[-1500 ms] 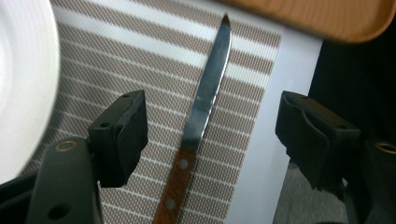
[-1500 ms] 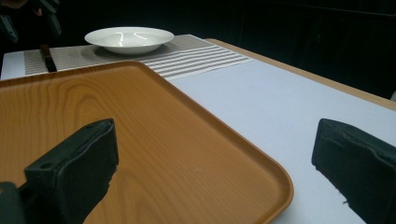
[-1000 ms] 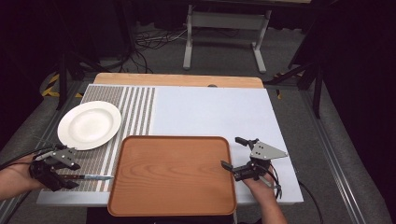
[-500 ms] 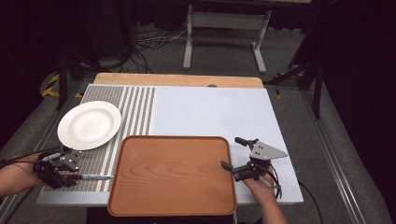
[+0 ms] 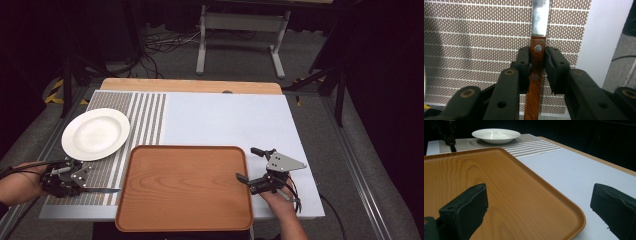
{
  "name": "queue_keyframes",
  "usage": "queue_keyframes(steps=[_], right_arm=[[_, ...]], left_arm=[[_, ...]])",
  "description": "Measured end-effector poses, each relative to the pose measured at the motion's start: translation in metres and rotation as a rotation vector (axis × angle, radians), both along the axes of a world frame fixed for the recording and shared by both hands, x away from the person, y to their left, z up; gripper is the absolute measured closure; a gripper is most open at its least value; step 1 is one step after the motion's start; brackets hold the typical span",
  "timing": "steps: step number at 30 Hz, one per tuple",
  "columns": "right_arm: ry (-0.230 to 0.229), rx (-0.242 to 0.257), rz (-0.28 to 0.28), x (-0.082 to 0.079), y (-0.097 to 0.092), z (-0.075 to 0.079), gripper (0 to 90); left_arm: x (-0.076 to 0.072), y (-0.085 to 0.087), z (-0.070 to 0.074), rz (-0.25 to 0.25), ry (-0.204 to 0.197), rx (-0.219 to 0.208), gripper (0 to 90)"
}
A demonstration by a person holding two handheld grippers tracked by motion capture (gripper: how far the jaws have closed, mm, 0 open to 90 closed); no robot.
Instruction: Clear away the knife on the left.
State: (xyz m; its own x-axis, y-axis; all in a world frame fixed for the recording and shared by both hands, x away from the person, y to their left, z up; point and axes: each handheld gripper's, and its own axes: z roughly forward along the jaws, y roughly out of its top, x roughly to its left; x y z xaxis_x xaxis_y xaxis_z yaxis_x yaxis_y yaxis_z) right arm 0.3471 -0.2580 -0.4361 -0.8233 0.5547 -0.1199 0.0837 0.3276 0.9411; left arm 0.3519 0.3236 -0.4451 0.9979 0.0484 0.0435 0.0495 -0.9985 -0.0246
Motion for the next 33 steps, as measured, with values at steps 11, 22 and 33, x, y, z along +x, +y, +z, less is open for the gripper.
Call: queue_keyframes(steps=[11,22,33], right_arm=[[0.005,0.006,0.004,0.000,0.000,0.000,1.9],[0.007,0.010,0.004,0.000,0.000,0.000,1.9],[0.011,0.017,0.003,0.001,-0.001,0.000,1.9]], left_arm=[[-0.002,0.000,0.000,-0.016,-0.011,-0.001,77.5],[-0.003,0.006,0.004,0.042,-0.005,-0.029,77.8],[-0.005,0.008,0.020,0.158,-0.005,-0.081,77.8]])
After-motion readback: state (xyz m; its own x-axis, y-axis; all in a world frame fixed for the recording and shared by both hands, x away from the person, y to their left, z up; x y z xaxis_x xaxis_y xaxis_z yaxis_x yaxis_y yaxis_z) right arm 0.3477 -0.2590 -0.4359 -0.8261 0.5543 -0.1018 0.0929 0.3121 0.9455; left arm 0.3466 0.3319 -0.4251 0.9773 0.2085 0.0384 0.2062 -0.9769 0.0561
